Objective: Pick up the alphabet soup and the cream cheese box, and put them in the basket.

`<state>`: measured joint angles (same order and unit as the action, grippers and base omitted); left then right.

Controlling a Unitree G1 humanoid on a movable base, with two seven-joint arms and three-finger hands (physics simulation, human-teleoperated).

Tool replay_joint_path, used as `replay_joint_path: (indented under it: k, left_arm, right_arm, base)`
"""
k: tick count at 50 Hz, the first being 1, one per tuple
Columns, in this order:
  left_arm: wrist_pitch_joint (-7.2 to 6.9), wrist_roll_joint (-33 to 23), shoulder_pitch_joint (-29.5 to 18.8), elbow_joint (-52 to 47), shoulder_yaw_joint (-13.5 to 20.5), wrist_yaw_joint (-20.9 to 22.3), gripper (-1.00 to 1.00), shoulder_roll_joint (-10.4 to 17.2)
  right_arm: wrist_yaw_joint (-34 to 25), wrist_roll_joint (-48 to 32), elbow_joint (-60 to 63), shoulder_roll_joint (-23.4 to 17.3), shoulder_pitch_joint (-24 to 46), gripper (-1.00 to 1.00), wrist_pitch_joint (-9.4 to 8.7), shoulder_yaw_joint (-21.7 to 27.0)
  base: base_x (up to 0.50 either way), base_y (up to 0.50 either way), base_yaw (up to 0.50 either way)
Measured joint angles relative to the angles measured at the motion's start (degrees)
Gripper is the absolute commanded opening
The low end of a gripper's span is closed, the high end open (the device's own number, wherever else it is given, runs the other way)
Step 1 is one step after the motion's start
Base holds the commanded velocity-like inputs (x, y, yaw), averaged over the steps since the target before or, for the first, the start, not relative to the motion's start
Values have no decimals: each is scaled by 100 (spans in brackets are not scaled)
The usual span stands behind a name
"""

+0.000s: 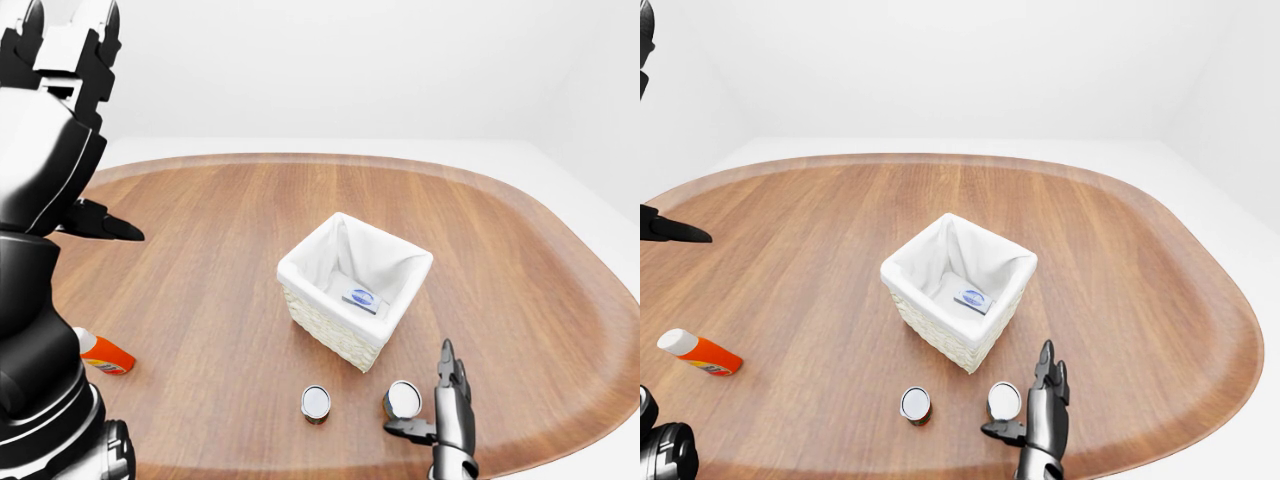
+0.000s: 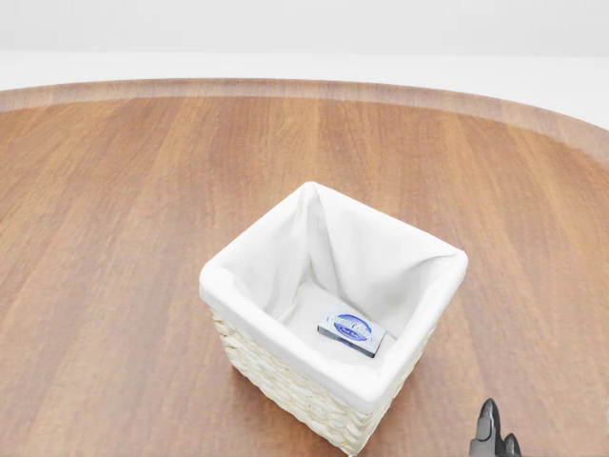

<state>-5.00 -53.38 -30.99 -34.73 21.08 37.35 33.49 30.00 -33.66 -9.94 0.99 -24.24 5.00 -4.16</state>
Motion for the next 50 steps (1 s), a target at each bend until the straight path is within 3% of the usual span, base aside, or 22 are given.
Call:
replay_joint_path:
  k: [28, 30, 31, 32, 50]
  left_arm:
    - [0, 11, 12, 16, 1, -24, 100, -6]
    - [0, 13, 14, 14, 3, -24, 100, -6]
    - [0, 13, 14, 12, 4, -23, 100, -6]
    - [0, 13, 13, 10, 4, -21, 100, -4]
    - [0, 10, -3, -17, 5, 11, 100, 12]
  right_arm:
    - [0, -103, -1118, -134, 443, 100, 0, -73]
    - [0, -107, -1185, -138, 476, 15, 0, -60]
    - [0, -107, -1214, -139, 490, -61, 0, -55]
    - [0, -106, -1237, -139, 500, -100, 0, -50]
    - [0, 48, -1414, -138, 529, -100, 0, 45]
  base:
    - [0, 0, 0]
    - [0, 0, 0]
    - [0, 0, 0]
    - [0, 0, 0]
    - [0, 0, 0]
